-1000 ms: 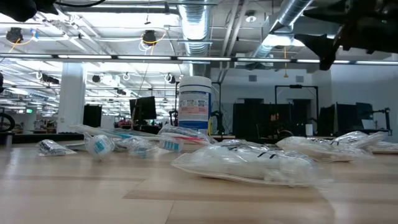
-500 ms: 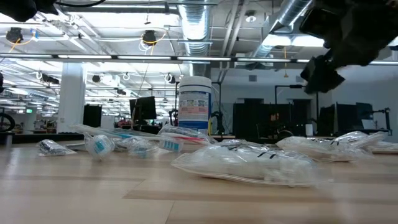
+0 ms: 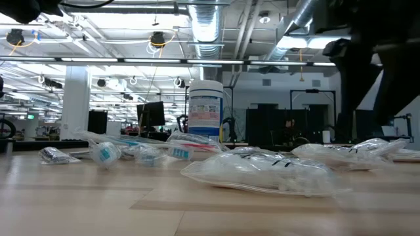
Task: Pick & Place Travel size toiletries
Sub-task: Put the white cotton swab pack into the top black bin
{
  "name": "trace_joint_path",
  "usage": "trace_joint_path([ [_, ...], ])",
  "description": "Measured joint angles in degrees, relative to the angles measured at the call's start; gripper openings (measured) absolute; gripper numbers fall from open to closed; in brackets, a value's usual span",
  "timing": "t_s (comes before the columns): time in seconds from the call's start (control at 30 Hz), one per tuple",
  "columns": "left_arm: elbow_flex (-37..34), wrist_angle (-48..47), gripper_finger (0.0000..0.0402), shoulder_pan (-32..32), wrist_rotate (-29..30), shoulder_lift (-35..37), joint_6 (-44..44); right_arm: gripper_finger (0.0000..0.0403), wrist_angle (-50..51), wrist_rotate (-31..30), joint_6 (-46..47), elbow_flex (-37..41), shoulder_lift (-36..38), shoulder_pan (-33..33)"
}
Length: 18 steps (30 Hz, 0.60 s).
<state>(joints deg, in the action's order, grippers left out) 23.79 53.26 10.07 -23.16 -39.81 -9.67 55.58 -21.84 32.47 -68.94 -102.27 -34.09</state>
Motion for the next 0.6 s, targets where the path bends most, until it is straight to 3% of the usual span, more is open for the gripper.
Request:
trace_joint_path([
  [0.17,0.0,0.3,0.01,-0.1,0.0,0.0,-1.8,0.0255,-3.6,-0.2,0.3,-0.4,-4.6,0.9],
  [0.6,0.0,0.7,0.01,-1.5,-0.2,0.0,-1.3,0.0255,-9.6,-0.1,-0.9,2.9,-4.7,2.3],
])
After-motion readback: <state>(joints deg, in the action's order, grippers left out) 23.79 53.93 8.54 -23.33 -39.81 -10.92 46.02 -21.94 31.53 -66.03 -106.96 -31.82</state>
